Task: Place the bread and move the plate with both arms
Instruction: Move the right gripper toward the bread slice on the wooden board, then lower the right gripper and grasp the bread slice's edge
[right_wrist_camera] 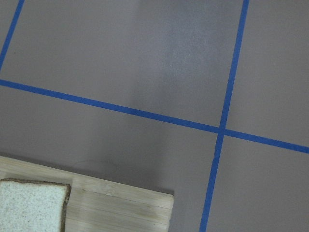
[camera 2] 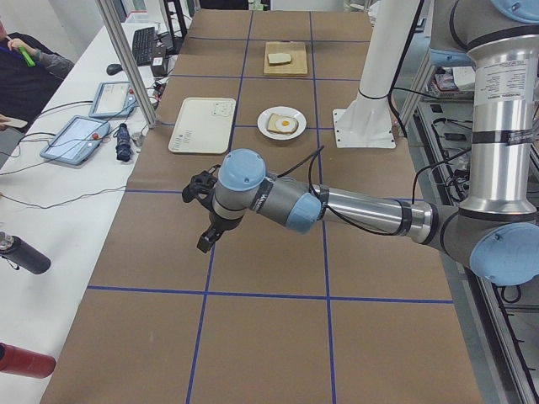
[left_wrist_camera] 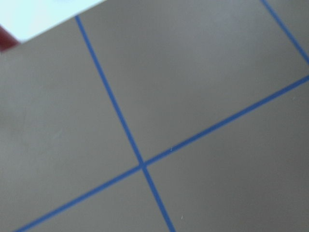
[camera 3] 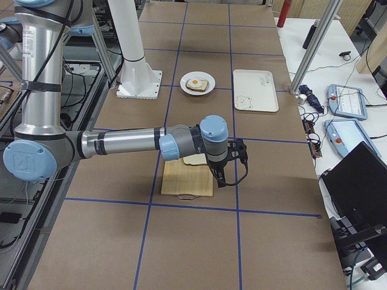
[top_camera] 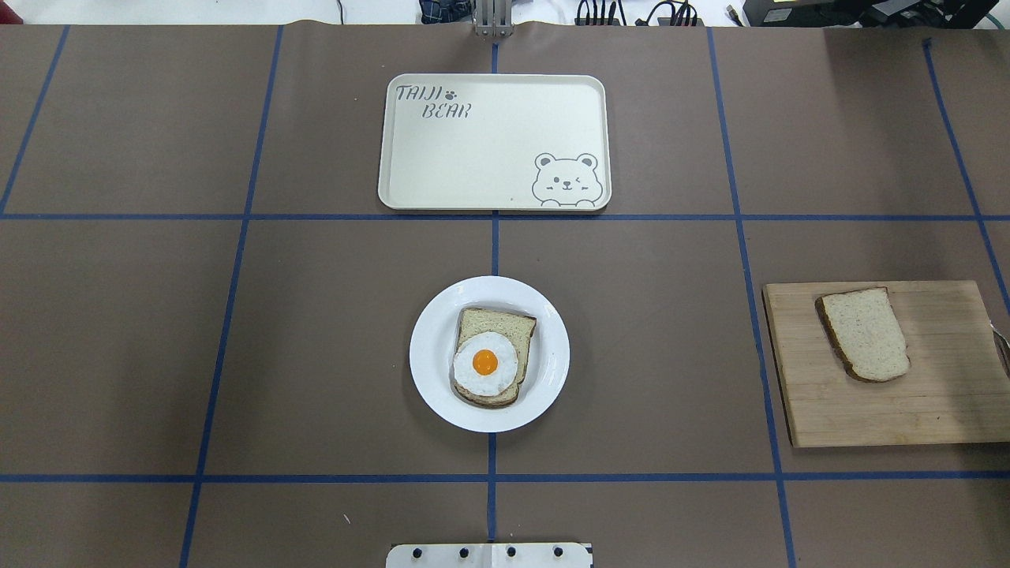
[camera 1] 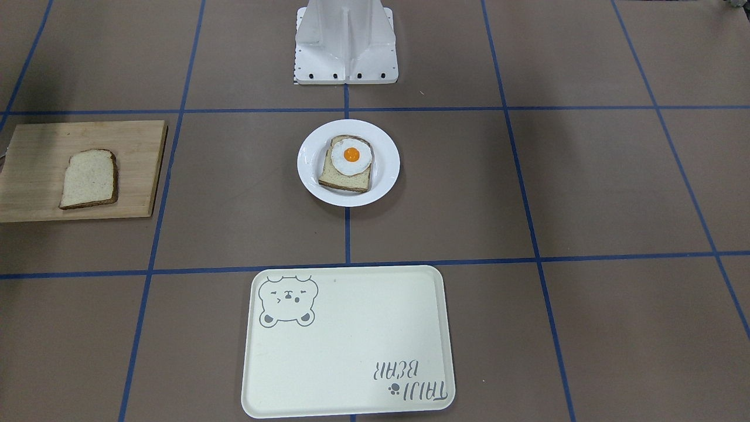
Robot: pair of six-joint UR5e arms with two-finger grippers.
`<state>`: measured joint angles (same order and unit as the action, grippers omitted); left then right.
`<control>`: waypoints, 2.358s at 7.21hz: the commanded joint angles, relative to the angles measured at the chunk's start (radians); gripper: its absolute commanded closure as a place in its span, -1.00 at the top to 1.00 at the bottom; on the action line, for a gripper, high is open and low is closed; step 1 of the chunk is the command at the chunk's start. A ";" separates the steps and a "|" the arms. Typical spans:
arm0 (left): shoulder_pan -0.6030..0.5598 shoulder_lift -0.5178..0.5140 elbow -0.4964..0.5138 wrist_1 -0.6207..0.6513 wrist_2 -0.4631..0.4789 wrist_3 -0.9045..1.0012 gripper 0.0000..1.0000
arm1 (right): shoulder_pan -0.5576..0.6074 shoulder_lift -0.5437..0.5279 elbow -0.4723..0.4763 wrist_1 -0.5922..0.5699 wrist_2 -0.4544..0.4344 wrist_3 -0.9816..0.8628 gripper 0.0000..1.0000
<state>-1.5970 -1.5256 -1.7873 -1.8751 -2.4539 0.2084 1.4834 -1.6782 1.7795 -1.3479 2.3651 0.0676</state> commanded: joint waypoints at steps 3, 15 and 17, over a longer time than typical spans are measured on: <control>0.043 -0.013 0.034 -0.115 -0.057 -0.110 0.97 | -0.075 -0.006 -0.008 0.137 0.008 0.215 1.00; 0.055 0.022 0.052 -0.170 -0.054 -0.142 0.97 | -0.543 -0.055 -0.215 0.829 -0.237 0.871 0.00; 0.055 0.022 0.052 -0.170 -0.053 -0.142 0.97 | -0.566 -0.057 -0.215 0.829 -0.240 0.871 -0.12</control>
<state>-1.5417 -1.5042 -1.7355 -2.0442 -2.5069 0.0660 0.9283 -1.7350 1.5658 -0.5184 2.1265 0.9394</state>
